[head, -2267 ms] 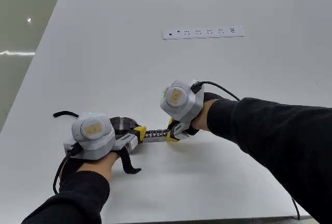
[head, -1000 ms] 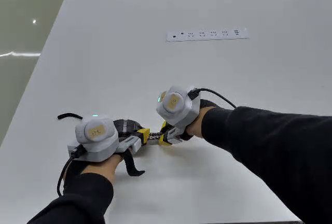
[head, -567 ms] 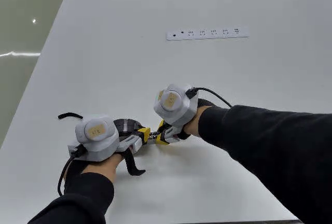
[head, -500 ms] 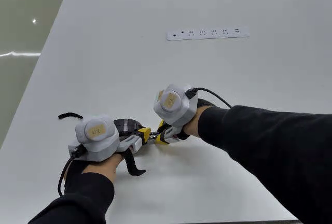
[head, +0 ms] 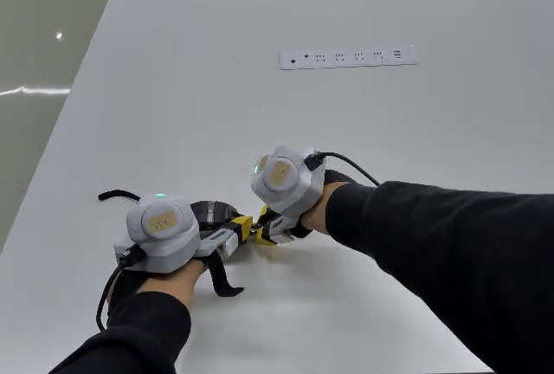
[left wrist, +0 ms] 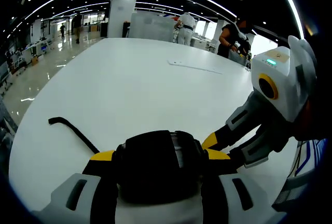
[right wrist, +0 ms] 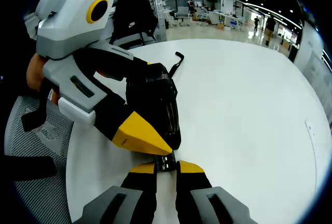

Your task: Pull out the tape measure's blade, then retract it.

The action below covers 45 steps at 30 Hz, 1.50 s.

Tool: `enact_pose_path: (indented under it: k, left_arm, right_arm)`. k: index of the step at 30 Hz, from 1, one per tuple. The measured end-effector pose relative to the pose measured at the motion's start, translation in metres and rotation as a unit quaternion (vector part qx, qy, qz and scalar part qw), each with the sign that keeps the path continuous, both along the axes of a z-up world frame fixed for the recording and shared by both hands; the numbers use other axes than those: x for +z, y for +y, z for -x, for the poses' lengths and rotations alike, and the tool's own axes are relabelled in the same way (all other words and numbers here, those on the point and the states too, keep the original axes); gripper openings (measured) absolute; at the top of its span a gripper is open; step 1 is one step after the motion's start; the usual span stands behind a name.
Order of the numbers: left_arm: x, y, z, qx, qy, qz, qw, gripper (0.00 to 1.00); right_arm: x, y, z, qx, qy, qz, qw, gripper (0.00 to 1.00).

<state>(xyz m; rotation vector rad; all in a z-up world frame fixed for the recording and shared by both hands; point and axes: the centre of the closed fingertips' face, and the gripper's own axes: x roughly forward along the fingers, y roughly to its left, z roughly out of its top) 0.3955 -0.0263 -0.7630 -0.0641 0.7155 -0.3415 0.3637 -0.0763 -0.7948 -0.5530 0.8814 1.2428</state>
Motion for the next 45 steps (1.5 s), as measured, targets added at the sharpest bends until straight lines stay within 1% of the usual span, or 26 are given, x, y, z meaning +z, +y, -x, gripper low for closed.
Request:
enact_pose_path:
  k: [3,8,16,25,32,39,42,45]
  left_arm:
    - [0.0000,0.0000,0.0000,-0.001,0.000,0.000,1.0000,0.60]
    - [0.0002,0.0000,0.0000,-0.001,0.000,0.000,1.0000,0.60]
    - [-0.0001,0.0000,-0.0002,-0.001,0.000,0.002,1.0000,0.60]
    - [-0.0001,-0.0002,0.0000,-0.001,-0.001,0.001,1.0000,0.61]
    - [-0.0005,-0.0006,-0.0002,-0.002,-0.003,-0.001,1.0000,0.61]
    - [-0.0001,-0.0008,-0.0001,-0.001,-0.004,-0.002,1.0000,0.61]
    - [0.0004,-0.0010,-0.0005,-0.002,-0.008,-0.005,1.0000,0.62]
    - [0.0006,-0.0009,-0.0003,-0.001,-0.007,-0.005,1.0000,0.62]
  right_arm:
    - [0.0003,0.0011,-0.0014,-0.006,0.006,-0.004,1.0000,0.09]
    - [0.0003,0.0026,-0.0013,-0.006,0.003,-0.005,1.0000,0.09]
    - [0.0003,0.0047,-0.0019,-0.009,0.007,-0.005,0.9999,0.09]
    - [0.0001,0.0056,-0.0014,-0.002,0.000,-0.008,1.0000,0.10]
    - [-0.0001,0.0063,-0.0011,-0.002,-0.015,-0.012,0.9998,0.10]
    - [0.0001,0.0061,-0.0013,-0.005,-0.015,-0.011,0.9998,0.11]
    - [-0.0003,0.0068,-0.0004,-0.003,-0.025,-0.005,0.9997,0.11]
    - [-0.0002,0.0069,-0.0012,-0.006,-0.030,-0.003,0.9995,0.11]
